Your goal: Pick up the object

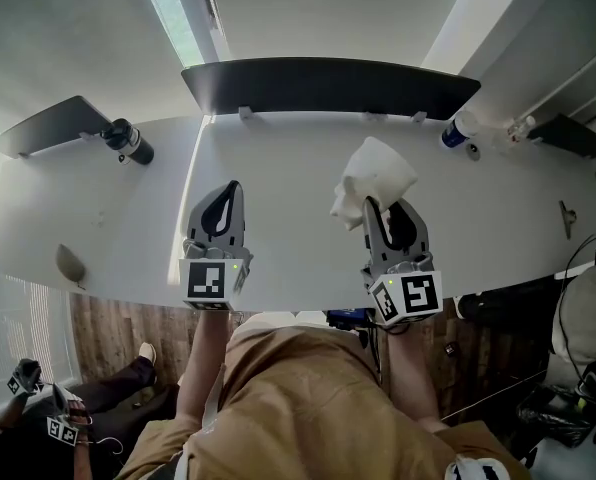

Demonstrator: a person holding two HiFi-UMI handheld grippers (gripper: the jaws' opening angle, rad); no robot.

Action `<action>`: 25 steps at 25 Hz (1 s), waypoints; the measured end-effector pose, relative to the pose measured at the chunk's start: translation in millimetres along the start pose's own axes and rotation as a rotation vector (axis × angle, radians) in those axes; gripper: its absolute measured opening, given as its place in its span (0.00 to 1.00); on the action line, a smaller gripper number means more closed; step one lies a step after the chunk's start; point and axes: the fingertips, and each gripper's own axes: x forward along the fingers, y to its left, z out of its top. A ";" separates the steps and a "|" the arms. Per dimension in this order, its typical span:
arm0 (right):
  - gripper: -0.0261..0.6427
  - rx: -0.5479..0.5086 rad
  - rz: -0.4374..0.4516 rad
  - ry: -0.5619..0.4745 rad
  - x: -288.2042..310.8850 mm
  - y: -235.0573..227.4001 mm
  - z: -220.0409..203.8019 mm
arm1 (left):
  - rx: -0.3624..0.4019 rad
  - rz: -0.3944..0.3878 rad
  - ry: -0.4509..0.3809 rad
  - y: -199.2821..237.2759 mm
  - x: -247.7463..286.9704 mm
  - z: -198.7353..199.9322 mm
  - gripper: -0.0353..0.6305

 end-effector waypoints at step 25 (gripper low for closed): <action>0.24 -0.001 -0.009 -0.002 -1.1 1.2 -2.9 | -0.012 0.011 -0.007 5.7 -4.3 -4.3 0.06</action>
